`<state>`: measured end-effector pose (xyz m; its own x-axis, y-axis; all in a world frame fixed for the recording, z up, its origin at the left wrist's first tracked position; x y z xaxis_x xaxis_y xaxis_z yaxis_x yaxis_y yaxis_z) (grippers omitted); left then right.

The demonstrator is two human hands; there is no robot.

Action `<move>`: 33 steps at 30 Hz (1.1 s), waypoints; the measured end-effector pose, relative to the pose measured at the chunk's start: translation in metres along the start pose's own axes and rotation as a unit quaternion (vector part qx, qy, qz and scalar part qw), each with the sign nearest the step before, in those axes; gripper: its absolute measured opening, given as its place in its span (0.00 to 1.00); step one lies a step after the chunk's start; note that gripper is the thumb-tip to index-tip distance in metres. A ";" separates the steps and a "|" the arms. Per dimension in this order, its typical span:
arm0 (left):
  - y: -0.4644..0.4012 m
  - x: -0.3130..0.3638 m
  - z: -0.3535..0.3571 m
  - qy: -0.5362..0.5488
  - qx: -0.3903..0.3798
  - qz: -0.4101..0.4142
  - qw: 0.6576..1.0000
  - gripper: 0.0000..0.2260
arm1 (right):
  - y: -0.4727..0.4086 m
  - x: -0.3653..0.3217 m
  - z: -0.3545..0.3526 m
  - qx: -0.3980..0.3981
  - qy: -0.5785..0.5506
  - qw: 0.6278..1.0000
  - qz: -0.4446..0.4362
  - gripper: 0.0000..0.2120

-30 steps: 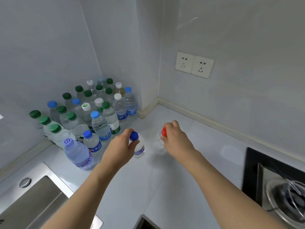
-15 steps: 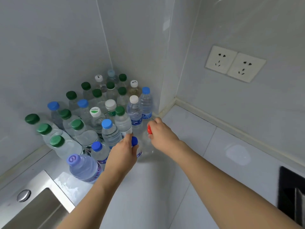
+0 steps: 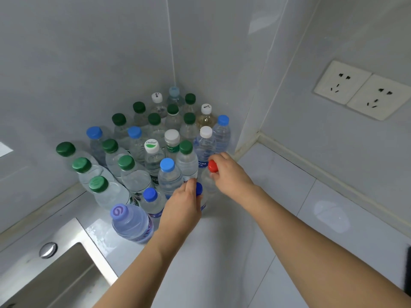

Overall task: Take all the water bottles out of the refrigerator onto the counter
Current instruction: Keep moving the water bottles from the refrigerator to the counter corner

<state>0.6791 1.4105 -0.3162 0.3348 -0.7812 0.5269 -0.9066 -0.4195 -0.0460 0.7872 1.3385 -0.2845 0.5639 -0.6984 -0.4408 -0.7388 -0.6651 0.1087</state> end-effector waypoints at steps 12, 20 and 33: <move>0.007 0.000 0.001 0.031 0.017 -0.014 0.999 0.10 | 0.017 0.010 0.004 0.014 -0.057 0.997 0.052 0.24; 0.016 0.007 0.005 0.010 -0.003 0.003 1.000 0.26 | 0.047 0.026 -0.005 0.026 -0.026 0.996 0.082 0.29; 0.046 0.068 0.013 -0.148 0.006 0.083 0.985 0.26 | 0.137 0.070 -0.030 0.033 0.009 0.989 0.141 0.27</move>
<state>0.6635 1.3319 -0.2937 0.2439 -0.9395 0.2405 -0.9526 -0.2786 -0.1223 0.7370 1.1905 -0.2736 0.3376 -0.8585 -0.3860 -0.8899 -0.4248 0.1665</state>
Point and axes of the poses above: each hand's wrist, its own y-axis away from the middle knuckle, its own z-axis out of the palm, x = y × z, the point moved 9 cm from there along -y, towards the middle knuckle
